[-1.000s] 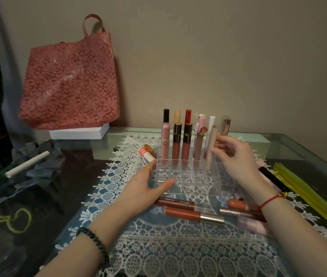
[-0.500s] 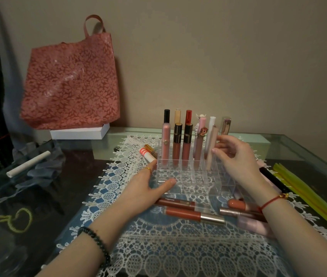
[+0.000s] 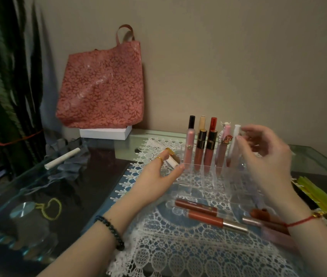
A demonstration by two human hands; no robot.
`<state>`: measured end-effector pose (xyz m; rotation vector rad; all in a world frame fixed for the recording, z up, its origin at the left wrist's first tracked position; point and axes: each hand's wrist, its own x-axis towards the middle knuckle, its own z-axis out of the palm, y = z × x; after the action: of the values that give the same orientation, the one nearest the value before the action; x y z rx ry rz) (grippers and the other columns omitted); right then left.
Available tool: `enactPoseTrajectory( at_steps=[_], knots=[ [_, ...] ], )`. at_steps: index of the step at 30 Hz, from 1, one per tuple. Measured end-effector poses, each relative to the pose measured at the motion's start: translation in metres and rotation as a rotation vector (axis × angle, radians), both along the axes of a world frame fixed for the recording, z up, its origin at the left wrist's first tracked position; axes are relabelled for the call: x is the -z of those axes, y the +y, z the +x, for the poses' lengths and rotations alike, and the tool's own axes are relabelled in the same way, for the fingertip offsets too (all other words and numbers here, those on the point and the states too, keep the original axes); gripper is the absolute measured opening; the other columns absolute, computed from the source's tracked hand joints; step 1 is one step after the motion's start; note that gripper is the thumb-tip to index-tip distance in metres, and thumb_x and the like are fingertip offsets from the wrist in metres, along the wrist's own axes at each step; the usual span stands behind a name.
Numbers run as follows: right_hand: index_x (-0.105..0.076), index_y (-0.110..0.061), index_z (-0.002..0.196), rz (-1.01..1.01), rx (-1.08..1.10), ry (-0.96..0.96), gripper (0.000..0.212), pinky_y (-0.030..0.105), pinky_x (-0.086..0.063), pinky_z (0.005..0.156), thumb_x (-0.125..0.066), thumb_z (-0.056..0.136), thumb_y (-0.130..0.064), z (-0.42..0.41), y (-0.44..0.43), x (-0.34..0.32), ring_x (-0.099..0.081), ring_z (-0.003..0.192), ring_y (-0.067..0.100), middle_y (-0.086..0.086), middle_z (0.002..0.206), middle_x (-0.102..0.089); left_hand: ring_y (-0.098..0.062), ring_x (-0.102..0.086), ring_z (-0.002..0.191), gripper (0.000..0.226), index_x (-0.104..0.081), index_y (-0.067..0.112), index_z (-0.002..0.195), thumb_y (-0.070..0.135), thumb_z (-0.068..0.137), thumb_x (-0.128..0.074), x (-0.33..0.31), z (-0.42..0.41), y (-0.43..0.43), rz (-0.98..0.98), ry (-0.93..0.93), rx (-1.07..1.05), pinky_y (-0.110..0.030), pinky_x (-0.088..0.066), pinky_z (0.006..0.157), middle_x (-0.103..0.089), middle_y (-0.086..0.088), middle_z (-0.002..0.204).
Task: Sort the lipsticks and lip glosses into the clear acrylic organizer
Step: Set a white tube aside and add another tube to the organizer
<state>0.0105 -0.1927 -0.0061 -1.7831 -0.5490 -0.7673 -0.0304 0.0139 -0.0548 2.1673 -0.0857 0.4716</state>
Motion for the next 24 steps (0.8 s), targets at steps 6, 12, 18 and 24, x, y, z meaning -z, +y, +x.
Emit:
enactPoseTrajectory(
  at_steps=[6,12,18,24],
  knots=[
    [-0.054,-0.041,0.090,-0.240,-0.211,0.045,0.023,0.009,-0.048,0.067,-0.058,0.074,-0.025,-0.024,0.045,0.005,-0.056,0.077,-0.002,-0.013,0.081,-0.059,-0.007,-0.044,0.116,0.065,-0.038,0.016,0.133,0.049,0.080,-0.054,-0.004,-0.006,0.090,0.195,-0.027,-0.229,-0.017,-0.030,0.093,-0.048,0.002,0.132],
    [-0.057,-0.038,0.095,-0.384,-0.388,0.041,0.030,0.013,-0.048,0.068,-0.066,0.076,-0.015,-0.039,0.090,0.019,-0.061,0.076,0.003,-0.014,0.082,-0.064,-0.026,-0.054,0.110,0.051,-0.047,0.014,0.127,0.031,0.081,-0.061,0.005,-0.017,0.203,0.370,0.080,-0.577,-0.038,-0.043,0.093,-0.056,-0.009,0.123],
    [-0.054,-0.046,0.089,-0.475,-0.432,0.110,0.036,0.013,-0.048,0.070,-0.064,0.076,-0.014,-0.046,0.100,0.040,-0.059,0.078,0.003,-0.022,0.085,-0.061,-0.028,-0.056,0.101,0.041,-0.049,0.014,0.124,0.025,0.085,-0.056,0.016,-0.014,0.255,0.481,0.292,-0.675,-0.040,-0.047,0.084,-0.058,-0.010,0.117],
    [-0.059,-0.038,0.091,-0.457,-0.394,0.136,0.037,0.014,-0.048,0.069,-0.067,0.075,-0.006,-0.042,0.096,0.046,-0.059,0.077,0.004,-0.012,0.076,-0.065,-0.031,-0.060,0.088,0.028,-0.059,0.008,0.113,0.010,0.087,-0.049,0.024,-0.009,0.255,0.472,0.148,-0.660,-0.038,-0.049,0.075,-0.064,-0.015,0.102]
  ],
)
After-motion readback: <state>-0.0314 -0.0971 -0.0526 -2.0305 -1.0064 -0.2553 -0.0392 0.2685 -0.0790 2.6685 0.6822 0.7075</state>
